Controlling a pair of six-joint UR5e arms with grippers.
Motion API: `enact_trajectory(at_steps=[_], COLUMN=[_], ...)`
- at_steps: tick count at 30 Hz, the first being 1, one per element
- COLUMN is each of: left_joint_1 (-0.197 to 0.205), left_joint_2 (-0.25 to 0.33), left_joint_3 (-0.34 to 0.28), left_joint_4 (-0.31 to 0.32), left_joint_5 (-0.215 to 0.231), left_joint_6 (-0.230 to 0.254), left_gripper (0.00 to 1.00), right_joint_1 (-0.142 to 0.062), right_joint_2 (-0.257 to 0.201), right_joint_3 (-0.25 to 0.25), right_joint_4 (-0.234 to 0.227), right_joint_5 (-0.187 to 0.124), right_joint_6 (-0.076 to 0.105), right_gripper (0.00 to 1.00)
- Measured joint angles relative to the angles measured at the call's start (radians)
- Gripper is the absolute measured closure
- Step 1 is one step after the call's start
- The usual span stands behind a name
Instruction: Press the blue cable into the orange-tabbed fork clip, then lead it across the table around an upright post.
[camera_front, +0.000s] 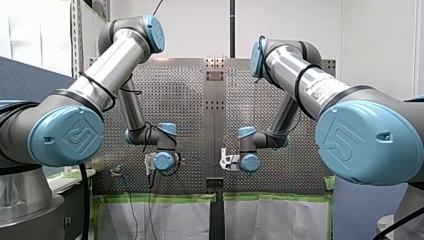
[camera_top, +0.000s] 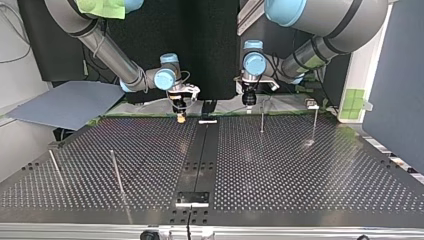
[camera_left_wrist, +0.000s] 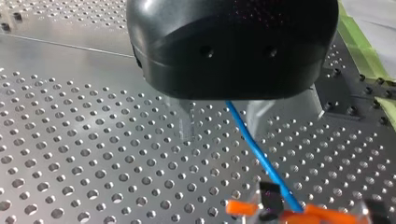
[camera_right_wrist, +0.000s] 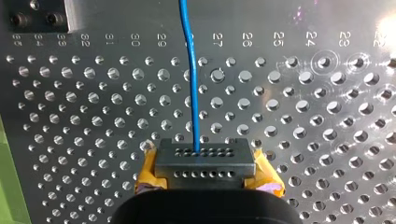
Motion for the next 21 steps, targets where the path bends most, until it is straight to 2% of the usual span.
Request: enact_trajectory(at_steps=[1, 2, 15, 17, 21], left_joint_1=[0.000, 0.000, 0.000, -0.001, -0.002], left_joint_2=[0.000, 0.000, 0.000, 0.001, 0.007], left_joint_3=[0.000, 0.000, 0.000, 0.000, 0.000], left_joint_4=[0.000, 0.001, 0.000, -0.004, -0.020], left_joint_5=[-0.001, -0.001, 0.007, 0.007, 0.005], left_joint_6=[0.000, 0.001, 0.002, 0.003, 0.007], left_gripper=[0.92, 1.00, 1.00, 1.00, 1.00], right_joint_1=[0.000, 0.000, 0.000, 0.000, 0.000], right_joint_2=[0.000, 0.000, 0.000, 0.000, -0.007], right_joint_3=[0.000, 0.000, 0.000, -0.001, -0.010], right_joint_4=[0.000, 0.000, 0.007, 0.010, 0.027], right_joint_5=[0.000, 0.000, 0.001, 0.003, 0.014], right_joint_6=[0.000, 0.000, -0.004, -0.010, -0.036], right_gripper=[1.00, 1.00, 1.00, 1.00, 1.00])
